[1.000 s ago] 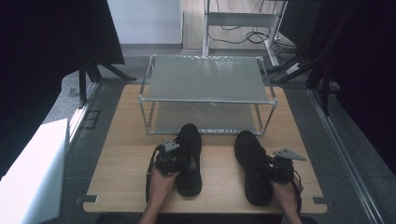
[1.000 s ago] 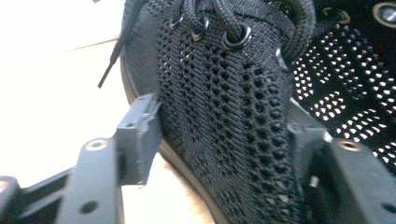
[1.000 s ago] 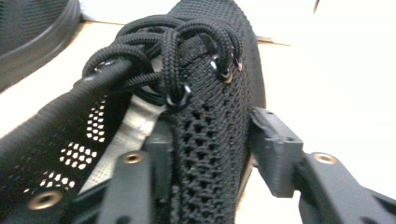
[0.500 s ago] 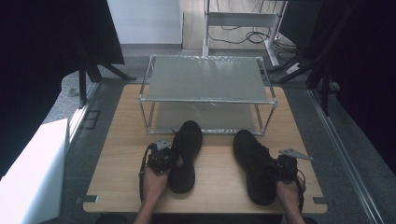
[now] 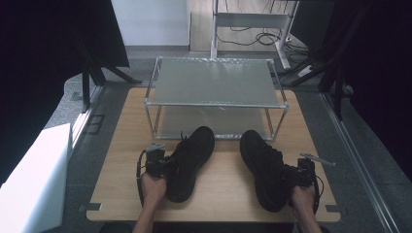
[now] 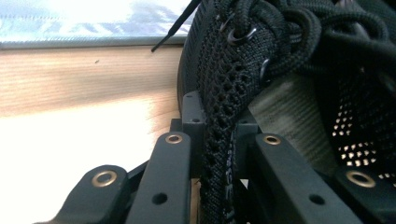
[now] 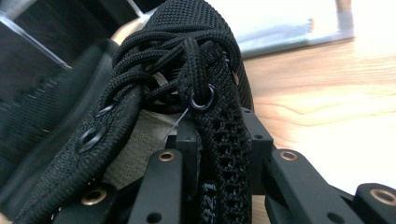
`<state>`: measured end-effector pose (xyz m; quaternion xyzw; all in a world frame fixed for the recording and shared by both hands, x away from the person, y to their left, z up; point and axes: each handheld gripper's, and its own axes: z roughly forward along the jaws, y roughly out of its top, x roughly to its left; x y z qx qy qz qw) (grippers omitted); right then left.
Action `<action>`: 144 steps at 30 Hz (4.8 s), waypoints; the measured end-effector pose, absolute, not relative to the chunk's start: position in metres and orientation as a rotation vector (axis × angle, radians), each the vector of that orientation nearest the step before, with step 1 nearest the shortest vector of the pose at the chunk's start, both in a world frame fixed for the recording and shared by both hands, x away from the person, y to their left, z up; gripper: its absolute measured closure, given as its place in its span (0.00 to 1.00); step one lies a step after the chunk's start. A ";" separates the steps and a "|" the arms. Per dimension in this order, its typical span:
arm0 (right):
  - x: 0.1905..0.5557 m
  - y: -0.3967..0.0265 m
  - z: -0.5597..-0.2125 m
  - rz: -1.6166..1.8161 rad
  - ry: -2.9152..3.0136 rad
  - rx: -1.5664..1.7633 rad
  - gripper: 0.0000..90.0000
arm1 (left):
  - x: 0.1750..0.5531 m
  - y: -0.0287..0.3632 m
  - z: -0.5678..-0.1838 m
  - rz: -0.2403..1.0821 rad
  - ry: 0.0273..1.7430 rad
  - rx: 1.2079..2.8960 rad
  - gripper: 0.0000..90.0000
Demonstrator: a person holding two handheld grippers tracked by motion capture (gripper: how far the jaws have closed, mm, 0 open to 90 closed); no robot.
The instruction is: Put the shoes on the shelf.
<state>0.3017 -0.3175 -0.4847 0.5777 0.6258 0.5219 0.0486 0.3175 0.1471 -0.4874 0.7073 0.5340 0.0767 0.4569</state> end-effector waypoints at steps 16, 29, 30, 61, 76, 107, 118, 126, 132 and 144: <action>0.306 -0.301 -0.468 1.829 1.892 1.734 0.82 | 0.302 0.153 -0.455 0.152 1.250 1.655 0.90; 0.306 -0.284 -0.439 1.943 1.900 1.647 0.82 | 0.288 0.155 -0.425 0.166 1.187 1.615 0.90; 0.306 -0.284 -0.438 1.946 1.902 1.642 0.82 | 0.287 0.155 -0.423 0.161 1.185 1.608 0.90; 0.329 -0.263 -0.367 2.096 1.807 1.665 0.82 | 0.306 0.158 -0.370 0.148 1.215 1.412 0.90; 0.367 -0.258 -0.342 2.082 1.713 1.738 0.82 | 0.347 0.155 -0.348 0.163 1.281 1.317 0.90; 0.448 -0.232 -0.331 1.996 1.535 1.911 0.82 | 0.434 0.141 -0.326 0.180 1.456 1.219 0.89; 0.476 -0.225 -0.330 1.931 1.504 1.963 0.82 | 0.465 0.125 -0.322 0.188 1.505 1.247 0.89; 0.497 -0.223 -0.327 1.867 1.491 1.967 0.82 | 0.483 0.120 -0.317 0.196 1.526 1.263 0.89; 0.507 -0.221 -0.331 1.825 1.485 1.983 0.82 | 0.494 0.117 -0.312 0.237 1.574 1.288 0.88; 0.523 -0.206 -0.323 1.694 1.512 1.945 0.81 | 0.513 0.107 -0.306 0.288 1.610 1.371 0.87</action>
